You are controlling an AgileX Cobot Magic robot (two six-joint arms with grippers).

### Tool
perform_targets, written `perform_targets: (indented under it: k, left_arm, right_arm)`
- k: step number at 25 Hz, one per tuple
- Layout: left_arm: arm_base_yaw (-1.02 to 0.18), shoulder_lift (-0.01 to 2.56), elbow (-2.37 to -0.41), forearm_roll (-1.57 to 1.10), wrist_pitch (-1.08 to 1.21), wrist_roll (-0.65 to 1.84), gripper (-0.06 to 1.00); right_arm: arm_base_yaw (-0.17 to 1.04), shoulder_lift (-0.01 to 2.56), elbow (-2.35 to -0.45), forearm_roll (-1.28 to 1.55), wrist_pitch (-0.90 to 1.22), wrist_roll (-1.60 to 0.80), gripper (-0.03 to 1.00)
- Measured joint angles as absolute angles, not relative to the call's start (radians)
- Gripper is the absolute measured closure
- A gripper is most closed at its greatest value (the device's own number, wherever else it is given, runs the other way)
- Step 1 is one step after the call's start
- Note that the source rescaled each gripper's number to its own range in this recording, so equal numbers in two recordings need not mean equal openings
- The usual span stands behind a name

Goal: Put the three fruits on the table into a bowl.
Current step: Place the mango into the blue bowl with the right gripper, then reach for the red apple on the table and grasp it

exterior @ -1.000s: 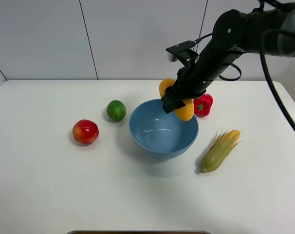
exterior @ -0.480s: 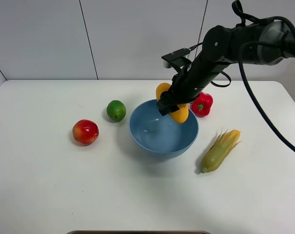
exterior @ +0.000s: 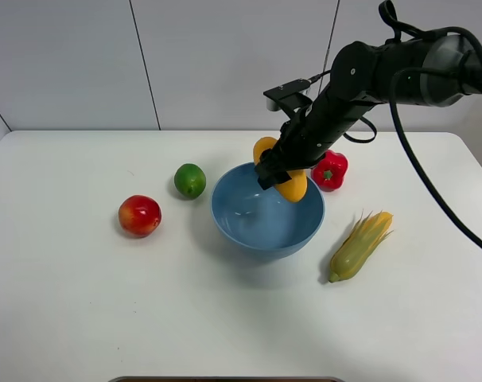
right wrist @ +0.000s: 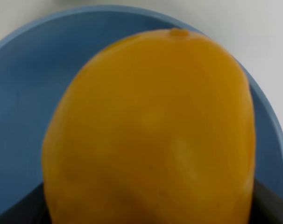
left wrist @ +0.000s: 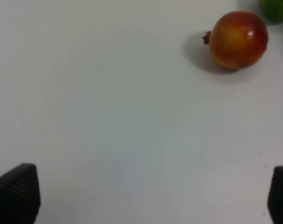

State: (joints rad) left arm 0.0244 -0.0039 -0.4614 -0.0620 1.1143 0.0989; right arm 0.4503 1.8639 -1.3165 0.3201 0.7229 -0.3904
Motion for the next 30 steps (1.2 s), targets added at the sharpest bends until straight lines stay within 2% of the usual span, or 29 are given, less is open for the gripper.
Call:
perform_targets:
  k: [6,8,12,17,30]
  left_arm:
    - [0.024,-0.004,-0.461,-0.062,1.114,0.099,-0.05]
    - [0.024,-0.004,-0.461,-0.062,1.114,0.099,-0.05]
    - [0.024,-0.004,-0.461,-0.062,1.114,0.099,-0.05]
    - [0.024,-0.004,-0.461,-0.062,1.114,0.099,-0.05]
    - [0.024,-0.004,-0.461,-0.062,1.114,0.099,-0.05]
  right_arm:
    - [0.45,1.864,-1.316,0.32,0.724,-0.388,0.33]
    - [0.45,1.864,-1.316,0.32,0.729,-0.379,0.26]
    - [0.45,1.864,-1.316,0.32,0.731,-0.361,0.22]
    - [0.45,1.825,-1.316,0.319,0.795,-0.352,0.22]
    - [0.45,1.433,-1.316,0.124,1.172,-0.125,0.22]
